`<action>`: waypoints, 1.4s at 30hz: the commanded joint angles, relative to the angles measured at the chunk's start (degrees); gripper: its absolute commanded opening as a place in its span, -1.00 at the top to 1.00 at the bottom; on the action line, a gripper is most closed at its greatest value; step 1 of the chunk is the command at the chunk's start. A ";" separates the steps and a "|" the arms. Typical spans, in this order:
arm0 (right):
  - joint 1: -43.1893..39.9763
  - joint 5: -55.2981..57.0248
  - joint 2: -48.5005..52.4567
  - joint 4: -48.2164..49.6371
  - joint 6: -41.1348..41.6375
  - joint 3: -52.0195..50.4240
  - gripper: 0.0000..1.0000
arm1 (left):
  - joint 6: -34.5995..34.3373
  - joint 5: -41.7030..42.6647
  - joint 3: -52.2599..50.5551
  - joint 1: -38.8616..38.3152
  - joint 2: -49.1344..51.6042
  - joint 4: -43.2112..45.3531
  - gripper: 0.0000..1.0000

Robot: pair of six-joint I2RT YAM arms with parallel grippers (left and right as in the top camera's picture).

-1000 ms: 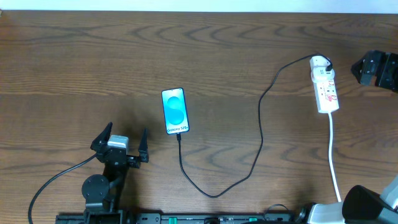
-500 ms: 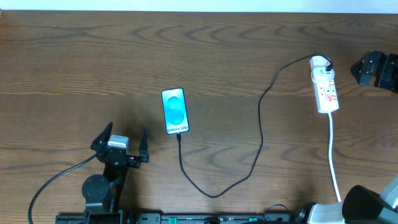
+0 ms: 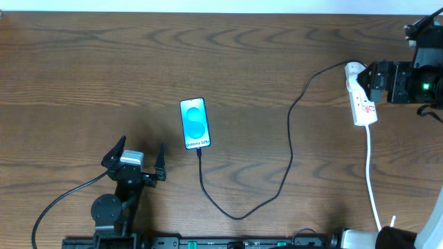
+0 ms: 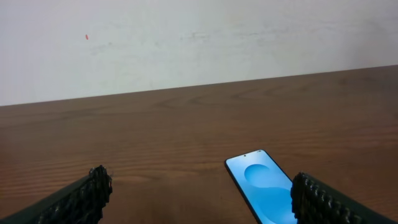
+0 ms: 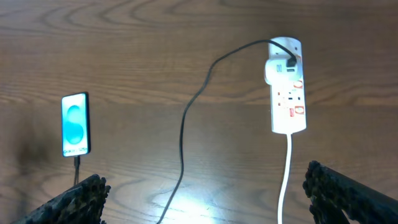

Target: Plug charger to phone and switch on socket

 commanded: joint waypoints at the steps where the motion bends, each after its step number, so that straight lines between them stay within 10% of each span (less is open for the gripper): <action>1: 0.46 -0.33 -1.88 -0.11 0.44 -0.26 -0.99 | 0.15 1.95 -0.61 0.28 -0.35 -2.60 -0.88; 42: 0.57 -0.39 -45.31 -3.10 0.96 -49.77 -0.98 | 0.15 1.95 -0.61 0.28 -0.35 -2.58 -0.88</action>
